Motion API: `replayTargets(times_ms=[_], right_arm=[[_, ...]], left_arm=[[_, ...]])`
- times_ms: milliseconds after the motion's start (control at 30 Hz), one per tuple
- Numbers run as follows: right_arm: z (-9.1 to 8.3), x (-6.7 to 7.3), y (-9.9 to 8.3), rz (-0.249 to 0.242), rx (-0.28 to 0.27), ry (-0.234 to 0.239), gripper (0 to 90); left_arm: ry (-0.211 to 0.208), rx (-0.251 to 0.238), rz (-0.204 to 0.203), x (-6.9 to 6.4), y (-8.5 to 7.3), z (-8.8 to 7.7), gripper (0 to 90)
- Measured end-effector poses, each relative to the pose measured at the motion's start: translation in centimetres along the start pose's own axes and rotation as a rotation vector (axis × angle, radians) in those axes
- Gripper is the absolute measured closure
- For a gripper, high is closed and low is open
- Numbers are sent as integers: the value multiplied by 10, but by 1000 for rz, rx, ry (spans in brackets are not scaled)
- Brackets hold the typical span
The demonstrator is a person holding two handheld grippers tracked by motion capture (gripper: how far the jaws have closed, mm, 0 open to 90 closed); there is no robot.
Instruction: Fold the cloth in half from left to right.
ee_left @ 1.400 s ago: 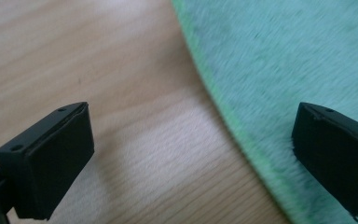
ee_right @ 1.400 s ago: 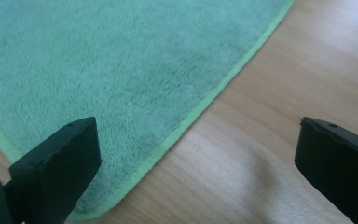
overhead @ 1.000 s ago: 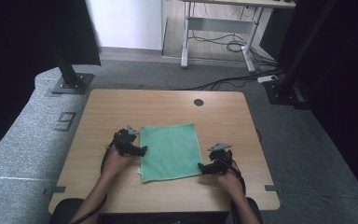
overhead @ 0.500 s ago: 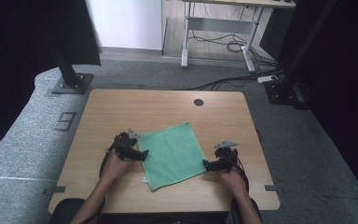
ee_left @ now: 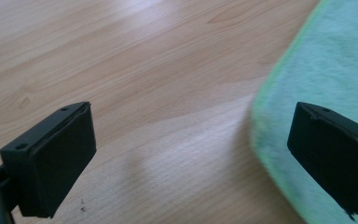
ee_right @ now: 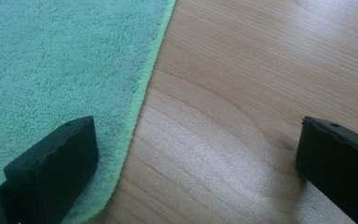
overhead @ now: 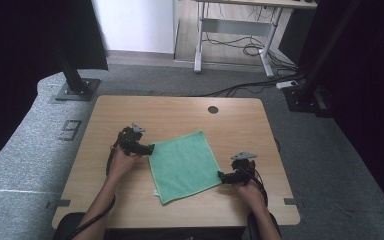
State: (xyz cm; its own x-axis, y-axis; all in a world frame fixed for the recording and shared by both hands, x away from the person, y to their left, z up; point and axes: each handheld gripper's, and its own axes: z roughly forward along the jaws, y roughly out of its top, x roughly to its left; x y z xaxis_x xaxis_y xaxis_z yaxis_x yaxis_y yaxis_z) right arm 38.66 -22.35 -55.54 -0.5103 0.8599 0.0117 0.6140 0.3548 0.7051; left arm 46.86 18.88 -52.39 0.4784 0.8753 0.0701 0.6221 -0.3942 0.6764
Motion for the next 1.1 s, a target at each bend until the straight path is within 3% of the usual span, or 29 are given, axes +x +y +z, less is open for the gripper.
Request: replayTargets(times_ms=[267, 433, 500, 833, 967, 1100], right_arm=[[0, 0, 0, -1, -5, 2, 0], [0, -1, -1, -6, -8, 4, 0], [0, -1, -1, -7, -9, 6, 0], [0, 0, 2, -10, 7, 10, 0], [-3, 4, 5, -33, 10, 8, 3], [-8, 10, 10, -42, -5, 40, 10]], left_arm=[[16, 47, -31, 10, -9, 19, 10], [-44, 33, -72, 17, -13, 21, 19], [-56, 15, -63, 19, -15, 21, 14], [-54, 14, -63, 19, -15, 21, 15], [-51, 14, -68, 18, -16, 21, 16], [-51, 14, -69, 18, -16, 21, 16]])
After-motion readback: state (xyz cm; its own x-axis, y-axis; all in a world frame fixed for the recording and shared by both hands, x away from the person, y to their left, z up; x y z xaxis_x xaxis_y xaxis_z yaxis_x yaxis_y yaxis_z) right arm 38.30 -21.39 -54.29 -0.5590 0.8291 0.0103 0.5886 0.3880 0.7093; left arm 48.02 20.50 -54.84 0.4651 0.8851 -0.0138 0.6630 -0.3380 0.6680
